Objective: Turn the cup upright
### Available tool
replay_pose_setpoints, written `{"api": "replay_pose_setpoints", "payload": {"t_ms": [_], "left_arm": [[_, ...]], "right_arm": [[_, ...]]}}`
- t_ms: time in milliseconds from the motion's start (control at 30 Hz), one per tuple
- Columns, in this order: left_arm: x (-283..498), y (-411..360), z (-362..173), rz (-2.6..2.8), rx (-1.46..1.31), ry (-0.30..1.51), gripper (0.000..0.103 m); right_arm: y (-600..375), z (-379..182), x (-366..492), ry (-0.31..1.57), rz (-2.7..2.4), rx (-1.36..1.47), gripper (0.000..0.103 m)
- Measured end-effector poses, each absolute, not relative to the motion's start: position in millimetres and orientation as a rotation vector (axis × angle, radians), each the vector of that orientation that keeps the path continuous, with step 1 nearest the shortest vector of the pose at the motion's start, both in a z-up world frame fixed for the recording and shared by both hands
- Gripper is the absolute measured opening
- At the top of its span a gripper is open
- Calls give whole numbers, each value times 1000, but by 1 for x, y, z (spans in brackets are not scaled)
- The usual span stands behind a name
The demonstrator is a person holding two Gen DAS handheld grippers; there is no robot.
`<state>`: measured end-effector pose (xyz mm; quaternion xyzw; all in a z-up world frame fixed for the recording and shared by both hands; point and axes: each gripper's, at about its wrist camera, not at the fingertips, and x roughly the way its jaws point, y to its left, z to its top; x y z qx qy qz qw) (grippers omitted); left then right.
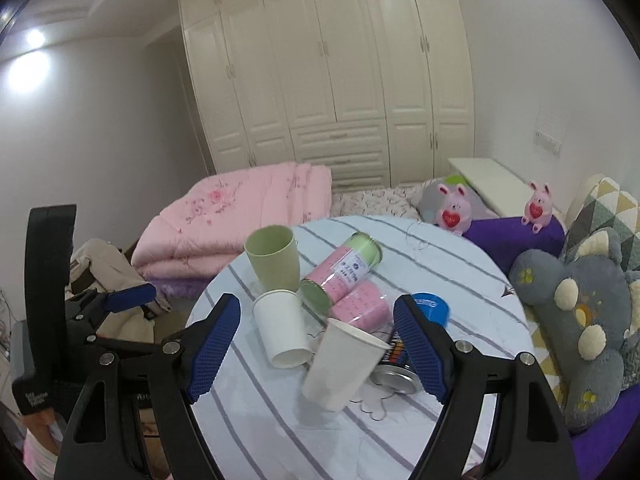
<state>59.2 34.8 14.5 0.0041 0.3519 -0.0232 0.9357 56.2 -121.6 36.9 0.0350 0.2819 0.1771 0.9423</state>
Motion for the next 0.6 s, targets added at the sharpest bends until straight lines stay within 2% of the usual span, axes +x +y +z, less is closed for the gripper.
{"api": "replay_pose_setpoints", "payload": {"t_ms": [433,600], "left_arm": [[41,7,23,-25,24,657,103],[42,0,23,-36,34,665,103]], "right_arm": [[-148,26,27,451,303,-4,81],[-152,23,26,456,289,-19,81]]}}
